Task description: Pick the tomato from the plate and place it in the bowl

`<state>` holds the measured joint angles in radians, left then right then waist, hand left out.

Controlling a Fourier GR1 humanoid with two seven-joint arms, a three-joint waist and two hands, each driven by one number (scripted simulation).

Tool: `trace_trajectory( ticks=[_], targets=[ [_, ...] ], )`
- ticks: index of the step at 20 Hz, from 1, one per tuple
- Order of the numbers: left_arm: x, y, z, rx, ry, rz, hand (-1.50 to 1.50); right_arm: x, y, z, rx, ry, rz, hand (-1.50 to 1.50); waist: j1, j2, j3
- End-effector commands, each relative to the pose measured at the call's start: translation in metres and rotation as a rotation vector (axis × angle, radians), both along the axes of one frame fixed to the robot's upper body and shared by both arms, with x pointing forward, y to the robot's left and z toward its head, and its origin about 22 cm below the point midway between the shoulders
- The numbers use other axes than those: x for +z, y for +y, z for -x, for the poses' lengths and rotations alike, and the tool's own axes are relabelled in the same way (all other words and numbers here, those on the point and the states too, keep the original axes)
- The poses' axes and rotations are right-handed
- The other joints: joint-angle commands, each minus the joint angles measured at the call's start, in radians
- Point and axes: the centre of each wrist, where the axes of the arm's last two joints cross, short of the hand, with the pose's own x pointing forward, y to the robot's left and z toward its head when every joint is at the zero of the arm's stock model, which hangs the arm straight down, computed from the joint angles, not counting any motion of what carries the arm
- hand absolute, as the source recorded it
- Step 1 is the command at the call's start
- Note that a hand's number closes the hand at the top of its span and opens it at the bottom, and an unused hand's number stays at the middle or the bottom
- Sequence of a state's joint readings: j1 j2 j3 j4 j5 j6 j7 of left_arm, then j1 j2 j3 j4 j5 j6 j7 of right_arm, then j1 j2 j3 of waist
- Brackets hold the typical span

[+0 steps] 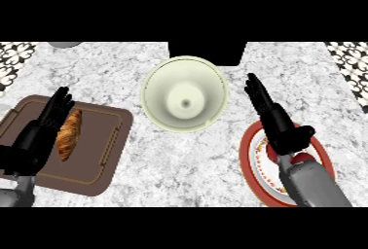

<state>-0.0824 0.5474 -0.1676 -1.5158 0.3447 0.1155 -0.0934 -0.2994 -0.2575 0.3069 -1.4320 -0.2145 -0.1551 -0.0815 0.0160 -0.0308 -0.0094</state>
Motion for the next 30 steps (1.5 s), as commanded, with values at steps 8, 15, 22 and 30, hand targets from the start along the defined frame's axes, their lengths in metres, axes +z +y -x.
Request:
trace_trajectory(
  ticks=[8, 15, 22, 30],
  targets=[
    [0.033, 0.014, -0.023, 0.204, -0.164, 0.077, 0.0, 0.021, -0.06, -0.016, -0.441, -0.218, 0.341, -1.5, -0.052, 0.02, 0.0],
    [0.029, 0.018, -0.026, 0.214, -0.164, 0.097, 0.0, -0.018, 0.013, 0.06, -0.563, -0.355, 0.388, -1.5, -0.045, 0.022, 0.006],
    [0.05, 0.032, -0.031, 0.243, -0.186, 0.071, 0.0, 0.018, -0.035, 0.088, -0.639, -0.178, 0.725, -1.5, -0.066, 0.018, 0.002],
    [0.034, 0.021, -0.026, 0.224, -0.16, 0.085, 0.0, 0.075, -0.038, 0.126, -0.501, 0.186, 1.018, -1.5, -0.057, 0.02, 0.001]
  ],
)
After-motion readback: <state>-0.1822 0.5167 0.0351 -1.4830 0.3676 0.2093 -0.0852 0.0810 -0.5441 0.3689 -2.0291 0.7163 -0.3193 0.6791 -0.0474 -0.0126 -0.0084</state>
